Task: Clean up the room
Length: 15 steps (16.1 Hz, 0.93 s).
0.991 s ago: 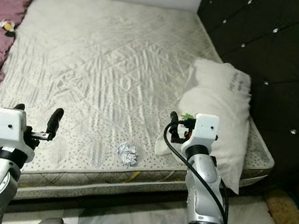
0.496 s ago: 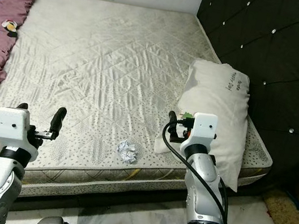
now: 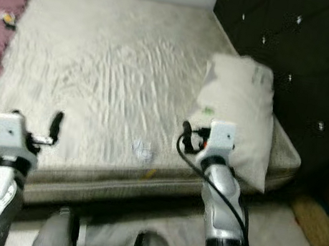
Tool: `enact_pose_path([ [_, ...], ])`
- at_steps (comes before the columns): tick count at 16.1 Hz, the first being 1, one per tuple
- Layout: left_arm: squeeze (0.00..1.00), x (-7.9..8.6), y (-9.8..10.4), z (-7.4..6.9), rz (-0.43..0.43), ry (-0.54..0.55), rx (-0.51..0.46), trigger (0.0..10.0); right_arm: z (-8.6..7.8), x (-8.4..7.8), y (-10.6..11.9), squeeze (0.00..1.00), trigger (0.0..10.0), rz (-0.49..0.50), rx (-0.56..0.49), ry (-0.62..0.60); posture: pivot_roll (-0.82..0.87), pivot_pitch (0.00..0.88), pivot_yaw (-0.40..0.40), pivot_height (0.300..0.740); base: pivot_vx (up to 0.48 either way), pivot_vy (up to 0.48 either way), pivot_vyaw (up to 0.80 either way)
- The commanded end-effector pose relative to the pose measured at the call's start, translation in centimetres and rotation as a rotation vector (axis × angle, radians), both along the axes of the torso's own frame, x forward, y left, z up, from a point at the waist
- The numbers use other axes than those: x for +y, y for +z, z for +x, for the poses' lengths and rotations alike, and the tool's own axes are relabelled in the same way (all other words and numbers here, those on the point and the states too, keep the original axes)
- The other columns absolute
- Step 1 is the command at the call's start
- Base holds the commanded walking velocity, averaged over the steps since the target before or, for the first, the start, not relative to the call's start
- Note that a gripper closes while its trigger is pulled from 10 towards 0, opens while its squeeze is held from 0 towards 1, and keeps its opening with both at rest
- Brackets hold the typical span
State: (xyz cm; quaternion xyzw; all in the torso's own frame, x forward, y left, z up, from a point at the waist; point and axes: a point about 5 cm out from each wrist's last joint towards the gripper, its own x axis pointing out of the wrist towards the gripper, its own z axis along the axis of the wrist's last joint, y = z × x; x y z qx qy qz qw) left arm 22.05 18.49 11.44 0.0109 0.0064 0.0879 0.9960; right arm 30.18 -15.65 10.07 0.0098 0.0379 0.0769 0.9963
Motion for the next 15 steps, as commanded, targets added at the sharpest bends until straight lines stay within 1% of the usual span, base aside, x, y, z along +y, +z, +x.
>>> enact_pose_path([
  [1,0.0,0.1,-0.2,0.0,-0.007,0.021,0.011,10.0,0.2,-0.2,-0.2,0.0,10.0,0.002,0.018,-0.001,0.03,0.061,-0.101,0.646,0.0,0.0,0.0],
  [2,0.0,0.4,-0.2,-0.1,-0.019,0.048,0.012,10.0,0.2,-0.2,-0.3,0.0,10.0,0.005,0.024,-0.002,0.03,0.061,-0.101,0.646,0.0,0.0,0.0],
  [4,0.0,0.6,-0.1,-0.1,-0.026,0.057,0.007,10.0,0.3,-0.1,-0.3,0.0,10.0,0.007,0.024,0.004,0.03,0.062,-0.105,0.646,0.0,0.0,0.0],
  [5,0.0,0.6,-0.1,-0.1,-0.031,0.06,0.004,10.0,0.2,0.1,-0.2,0.0,10.0,-0.007,0.016,0.03,0.03,0.066,-0.11,0.646,0.0,0.0,0.0],
  [6,0.0,0.5,-0.1,-0.1,-0.039,0.059,0.001,10.0,0.2,0.8,0.1,0.0,10.0,-0.019,-0.01,0.084,0.03,0.067,-0.11,0.646,0.0,0.0,0.69],
  [8,0.0,0.3,0.1,-0.1,-0.05,0.049,-0.008,10.0,0.1,0.9,0.1,0.0,10.0,-0.02,-0.013,0.089,0.03,0.07,-0.109,0.646,0.0,0.0,0.77],
  [10,0.0,0.4,0.2,-0.1,-0.058,0.047,-0.013,10.0,0.3,1.0,0.1,0.0,10.0,0.001,-0.005,0.089,0.02,0.078,-0.098,0.646,0.0,0.0,0.0],
  [12,0.0,0.4,0.3,0.0,-0.064,0.041,-0.015,10.0,0.4,1.4,0.1,0.0,10.0,0.007,-0.009,0.102,0.02,0.085,-0.091,0.646,0.261,0.0,0.0],
  [14,0.0,0.1,0.3,0.3,-0.07,0.027,-0.016,10.0,0.6,2.2,0.2,0.0,10.0,0.013,-0.014,0.123,0.02,0.084,-0.09,0.646,0.261,0.0,0.0],
  [15,0.0,0.1,0.3,0.3,-0.071,0.027,-0.017,10.0,0.5,2.7,0.2,0.0,10.0,0.006,-0.02,0.153,0.02,0.079,-0.092,0.646,0.262,0.0,0.0],
])
